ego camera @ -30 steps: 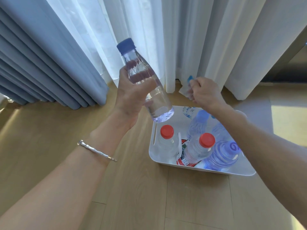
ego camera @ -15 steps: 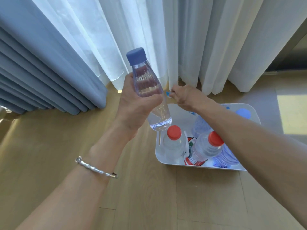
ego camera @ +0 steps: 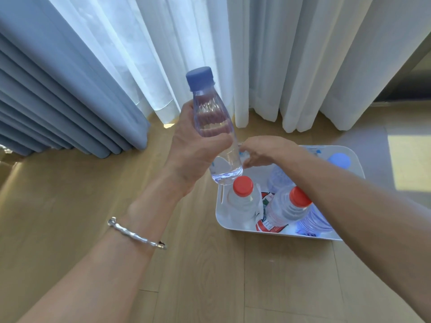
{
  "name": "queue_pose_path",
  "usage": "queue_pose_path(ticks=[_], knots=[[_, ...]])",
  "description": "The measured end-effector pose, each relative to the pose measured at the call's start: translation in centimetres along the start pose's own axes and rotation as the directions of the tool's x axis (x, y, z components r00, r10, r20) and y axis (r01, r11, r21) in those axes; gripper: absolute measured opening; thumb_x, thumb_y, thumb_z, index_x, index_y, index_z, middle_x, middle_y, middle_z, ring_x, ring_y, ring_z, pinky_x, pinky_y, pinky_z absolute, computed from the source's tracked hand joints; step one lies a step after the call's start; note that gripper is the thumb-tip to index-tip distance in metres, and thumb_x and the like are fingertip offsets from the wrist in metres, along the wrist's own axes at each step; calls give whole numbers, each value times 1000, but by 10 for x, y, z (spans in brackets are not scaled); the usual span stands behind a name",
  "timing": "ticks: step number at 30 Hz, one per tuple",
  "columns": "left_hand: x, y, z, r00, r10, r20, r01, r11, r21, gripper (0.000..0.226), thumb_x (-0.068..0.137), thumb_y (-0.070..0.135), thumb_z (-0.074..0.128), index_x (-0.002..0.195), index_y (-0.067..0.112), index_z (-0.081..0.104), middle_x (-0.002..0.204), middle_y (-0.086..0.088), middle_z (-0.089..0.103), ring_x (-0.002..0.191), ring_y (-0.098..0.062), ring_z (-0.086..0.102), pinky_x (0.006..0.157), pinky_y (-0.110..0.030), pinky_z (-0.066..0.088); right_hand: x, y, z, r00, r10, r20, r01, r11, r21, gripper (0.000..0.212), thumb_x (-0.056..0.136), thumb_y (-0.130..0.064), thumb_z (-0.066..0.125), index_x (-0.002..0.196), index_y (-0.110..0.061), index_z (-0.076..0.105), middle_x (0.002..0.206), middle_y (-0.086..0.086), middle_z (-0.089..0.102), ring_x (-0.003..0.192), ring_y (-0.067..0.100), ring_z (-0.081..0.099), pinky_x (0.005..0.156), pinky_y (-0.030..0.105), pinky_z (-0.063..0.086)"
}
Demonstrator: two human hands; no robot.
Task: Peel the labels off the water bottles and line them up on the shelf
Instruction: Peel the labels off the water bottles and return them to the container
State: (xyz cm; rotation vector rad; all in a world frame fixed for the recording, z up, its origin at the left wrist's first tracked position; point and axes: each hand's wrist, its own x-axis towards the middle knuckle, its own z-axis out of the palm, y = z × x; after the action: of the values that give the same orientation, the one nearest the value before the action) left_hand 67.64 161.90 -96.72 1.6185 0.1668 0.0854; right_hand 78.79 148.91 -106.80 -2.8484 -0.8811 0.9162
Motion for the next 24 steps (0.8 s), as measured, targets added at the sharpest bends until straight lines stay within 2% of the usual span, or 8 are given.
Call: queue_pose_path(ticks=[3, 7, 11, 14, 16, 17, 20, 24], knots=[[0, 1, -1, 1000, 4, 0, -4, 1000, 3, 54, 64, -1, 62, 106, 31, 51, 92, 7, 64, 85, -13, 70, 62, -22, 52, 1, -2, 1, 1000, 16, 16, -16, 1000, 7, 47, 97, -36, 52, 140, -19, 47, 126, 7, 57, 102, 22, 53, 79, 30, 39], [3, 2, -1, 1000, -5, -8, 6, 1000, 9, 56, 62, 0, 68, 110, 25, 53, 89, 7, 66, 89, -18, 70, 73, -31, 57, -12, -3, -11, 1000, 28, -3, -28, 998, -50, 39, 101, -28, 45, 139, -19, 49, 136, 10, 53, 123, 28, 46, 93, 38, 40], [12, -1, 5, 1000, -25, -9, 25, 1000, 19, 56, 58, 3, 74, 106, 24, 55, 90, 7, 66, 88, -15, 68, 79, -33, 57, -38, -6, -44, 946, 14, -324, 73, 964, 254, 33, 102, -23, 36, 83, -13, 60, 91, 7, 60, 89, 27, 54, 70, 33, 40], [20, -8, 18, 1000, -18, -20, 20, 989, 148, 48, 57, 12, 75, 95, 30, 52, 92, 5, 65, 86, -13, 66, 86, -38, 56, -60, -7, -58, 875, 185, -447, 235, 644, 728, 41, 102, -43, 33, 92, -16, 62, 95, 3, 66, 90, 23, 60, 77, 32, 45], [24, -14, 26, 999, -38, -25, 43, 969, 244, 52, 55, 18, 77, 99, 34, 52, 101, 6, 67, 94, -12, 67, 89, -39, 55, -74, -8, -61, 911, 178, -372, 272, 418, 867, 52, 99, -57, 30, 111, -18, 62, 111, 5, 68, 102, 23, 65, 88, 39, 53], [27, -19, 28, 998, -55, -22, 59, 957, 285, 59, 53, 23, 78, 105, 36, 53, 106, 5, 67, 100, -12, 67, 91, -41, 55, -80, -9, -61, 924, 145, -354, 273, 400, 875, 54, 97, -59, 32, 115, -18, 62, 114, 6, 68, 103, 24, 66, 88, 44, 55], [31, -36, 28, 996, -84, 26, 61, 874, 483, 78, 48, 41, 75, 120, 52, 46, 121, 6, 61, 113, -13, 61, 93, -45, 52, -89, -7, -57, 912, 84, -401, 313, 489, 814, 47, 92, -56, 50, 121, -19, 58, 112, 6, 68, 102, 23, 67, 86, 47, 57], [21, -42, 34, 992, -116, 46, 43, 667, 744, 90, 54, 52, 71, 133, 43, 28, 132, 4, 43, 117, -22, 53, 91, -46, 50, -93, -10, -52, 878, 80, -472, 298, 679, 671, 37, 84, -52, 64, 113, -28, 61, 97, -10, 65, 85, 4, 62, 70, 19, 50]])
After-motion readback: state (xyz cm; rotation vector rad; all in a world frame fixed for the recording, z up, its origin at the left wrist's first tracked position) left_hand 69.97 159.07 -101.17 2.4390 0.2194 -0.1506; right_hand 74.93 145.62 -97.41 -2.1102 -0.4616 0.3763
